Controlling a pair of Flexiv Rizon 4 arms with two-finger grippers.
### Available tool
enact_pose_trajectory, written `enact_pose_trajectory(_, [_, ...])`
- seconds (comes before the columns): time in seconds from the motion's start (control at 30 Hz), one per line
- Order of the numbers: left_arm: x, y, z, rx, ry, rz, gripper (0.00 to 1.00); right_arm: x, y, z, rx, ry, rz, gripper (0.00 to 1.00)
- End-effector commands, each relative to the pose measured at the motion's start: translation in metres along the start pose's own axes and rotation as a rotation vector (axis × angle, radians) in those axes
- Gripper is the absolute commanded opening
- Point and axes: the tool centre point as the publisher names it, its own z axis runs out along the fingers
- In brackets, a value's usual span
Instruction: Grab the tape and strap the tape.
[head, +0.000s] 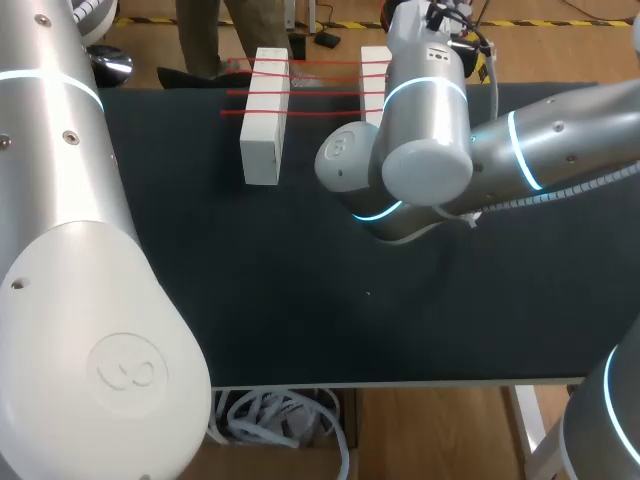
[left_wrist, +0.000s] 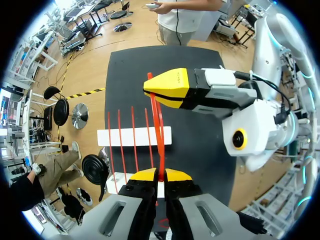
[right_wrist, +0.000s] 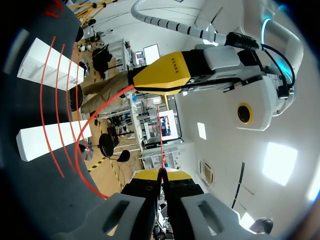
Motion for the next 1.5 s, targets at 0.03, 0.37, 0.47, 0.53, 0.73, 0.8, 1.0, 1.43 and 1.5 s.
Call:
enact_pose_trajectory(0.03, [-0.001,-0.001,-0.002,-0.006,0.005,-0.001,0.00,0.001,0.007,-0.001,0.012,0.000,-0.007,0.00])
enact_pose_trajectory(0.37, [-0.001,-0.001,-0.002,-0.006,0.005,-0.001,0.00,0.003,0.014,-0.002,0.022,-0.016,-0.030,0.00])
enact_pose_trajectory(0.47, [-0.001,-0.001,-0.002,-0.006,0.005,-0.001,0.00,0.003,0.015,-0.002,0.030,-0.017,-0.032,0.00])
enact_pose_trajectory(0.53, [-0.001,-0.001,-0.002,-0.006,0.005,-0.001,0.00,0.004,0.016,-0.003,0.030,-0.017,-0.033,0.00])
enact_pose_trajectory(0.73, [-0.001,-0.001,-0.002,-0.006,0.005,-0.001,0.00,0.006,0.020,-0.006,0.034,-0.016,-0.031,0.00])
enact_pose_trajectory(0.8, [-0.001,-0.001,-0.002,-0.006,0.005,-0.001,0.00,0.005,0.021,-0.006,0.034,-0.018,-0.030,0.00])
enact_pose_trajectory(1.0, [-0.001,-0.001,-0.002,-0.006,0.005,-0.001,0.00,0.003,0.021,-0.006,0.048,-0.033,-0.026,0.00])
enact_pose_trajectory(1.43, [-0.001,-0.001,-0.002,-0.006,0.005,-0.001,0.00,0.006,0.020,-0.009,0.067,-0.039,-0.033,0.00])
enact_pose_trajectory(1.5, [-0.001,-0.001,-0.002,-0.006,0.005,-0.001,0.00,0.006,0.020,-0.009,0.070,-0.040,-0.034,0.00])
